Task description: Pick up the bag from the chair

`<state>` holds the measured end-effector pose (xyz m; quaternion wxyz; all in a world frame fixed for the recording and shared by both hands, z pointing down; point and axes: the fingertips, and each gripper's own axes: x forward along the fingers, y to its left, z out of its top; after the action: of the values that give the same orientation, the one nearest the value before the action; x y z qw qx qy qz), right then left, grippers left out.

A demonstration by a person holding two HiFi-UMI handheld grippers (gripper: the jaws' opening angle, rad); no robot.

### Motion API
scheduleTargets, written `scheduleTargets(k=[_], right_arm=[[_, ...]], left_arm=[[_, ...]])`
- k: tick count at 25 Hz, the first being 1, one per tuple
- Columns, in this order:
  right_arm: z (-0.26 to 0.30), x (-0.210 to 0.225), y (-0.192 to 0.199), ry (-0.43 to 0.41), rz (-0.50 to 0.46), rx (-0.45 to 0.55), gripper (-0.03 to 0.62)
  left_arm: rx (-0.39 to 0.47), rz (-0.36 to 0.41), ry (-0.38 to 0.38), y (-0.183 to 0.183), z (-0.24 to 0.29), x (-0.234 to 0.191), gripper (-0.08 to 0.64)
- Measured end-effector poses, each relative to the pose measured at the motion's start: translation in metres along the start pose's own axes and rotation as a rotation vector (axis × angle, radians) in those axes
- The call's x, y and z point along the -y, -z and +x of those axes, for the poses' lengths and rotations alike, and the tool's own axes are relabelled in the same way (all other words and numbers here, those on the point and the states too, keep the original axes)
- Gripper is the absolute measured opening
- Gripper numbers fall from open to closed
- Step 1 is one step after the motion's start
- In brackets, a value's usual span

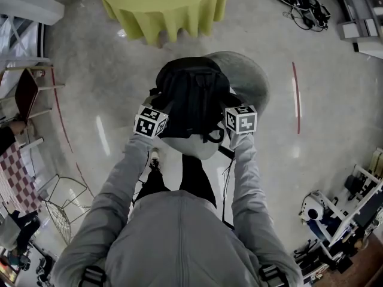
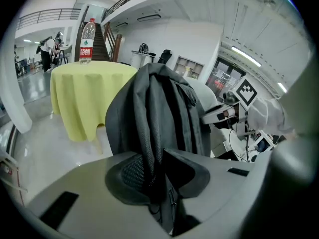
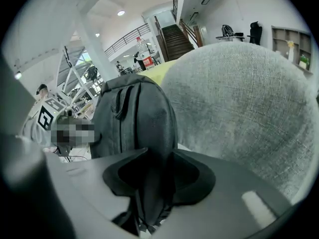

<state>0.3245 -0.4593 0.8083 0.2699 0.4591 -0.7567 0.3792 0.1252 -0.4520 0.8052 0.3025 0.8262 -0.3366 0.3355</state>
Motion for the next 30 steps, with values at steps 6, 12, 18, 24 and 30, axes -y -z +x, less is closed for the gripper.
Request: scheduleTargets(k=[6, 12, 18, 24, 30], right_arm=[[-0.019, -0.022, 0.011, -0.046, -0.003, -0.019, 0.073], [-0.051, -0.057, 0.024, -0.032, 0.008, 0.017, 0.057], [-0.090, -0.109, 0.024, 0.014, -0.030, 0.104, 0.056], [-0.149, -0.151, 0.010, 0.065, -0.049, 0.219, 0.056], [-0.211, -0.195, -0.008, 0.135, -0.040, 0.352, 0.057]], left_arm=[[-0.023, -0.033, 0.017, 0.012, -0.012, 0.012, 0.051], [-0.020, -0.028, 0.067, 0.030, -0.042, 0.026, 0.037], [0.014, 0.013, 0.111, 0.048, -0.087, 0.028, 0.035], [0.119, 0.069, 0.125, 0.035, -0.146, 0.048, 0.035], [0.275, 0.159, 0.134, 0.007, -0.214, 0.064, 0.035]])
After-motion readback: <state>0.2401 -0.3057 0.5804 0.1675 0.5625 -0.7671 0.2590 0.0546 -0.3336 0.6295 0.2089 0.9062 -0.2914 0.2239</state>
